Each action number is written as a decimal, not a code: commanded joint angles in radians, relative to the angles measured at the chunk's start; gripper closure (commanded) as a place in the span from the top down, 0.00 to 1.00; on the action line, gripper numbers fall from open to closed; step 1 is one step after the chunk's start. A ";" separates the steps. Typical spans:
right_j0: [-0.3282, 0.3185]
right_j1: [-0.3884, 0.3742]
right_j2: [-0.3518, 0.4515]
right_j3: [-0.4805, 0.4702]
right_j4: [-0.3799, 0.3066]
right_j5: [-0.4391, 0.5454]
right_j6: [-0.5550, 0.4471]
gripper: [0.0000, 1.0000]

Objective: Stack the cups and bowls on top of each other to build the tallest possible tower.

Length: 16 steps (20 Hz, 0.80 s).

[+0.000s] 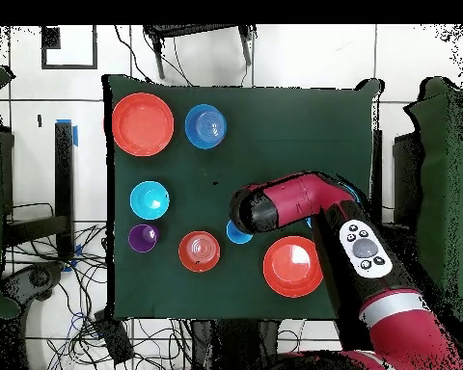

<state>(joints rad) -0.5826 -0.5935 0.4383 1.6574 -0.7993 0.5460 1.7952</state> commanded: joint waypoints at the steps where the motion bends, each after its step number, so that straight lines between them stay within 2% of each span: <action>1: 0.023 0.059 -0.013 -0.078 -0.066 0.004 -0.071 1.00; 6: -0.002 0.073 0.005 -0.095 -0.064 0.016 -0.121 1.00; 16: -0.021 0.058 0.009 -0.076 -0.071 0.016 -0.145 1.00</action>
<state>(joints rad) -0.6055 -0.5899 0.4381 1.6253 -0.7995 0.5462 1.7952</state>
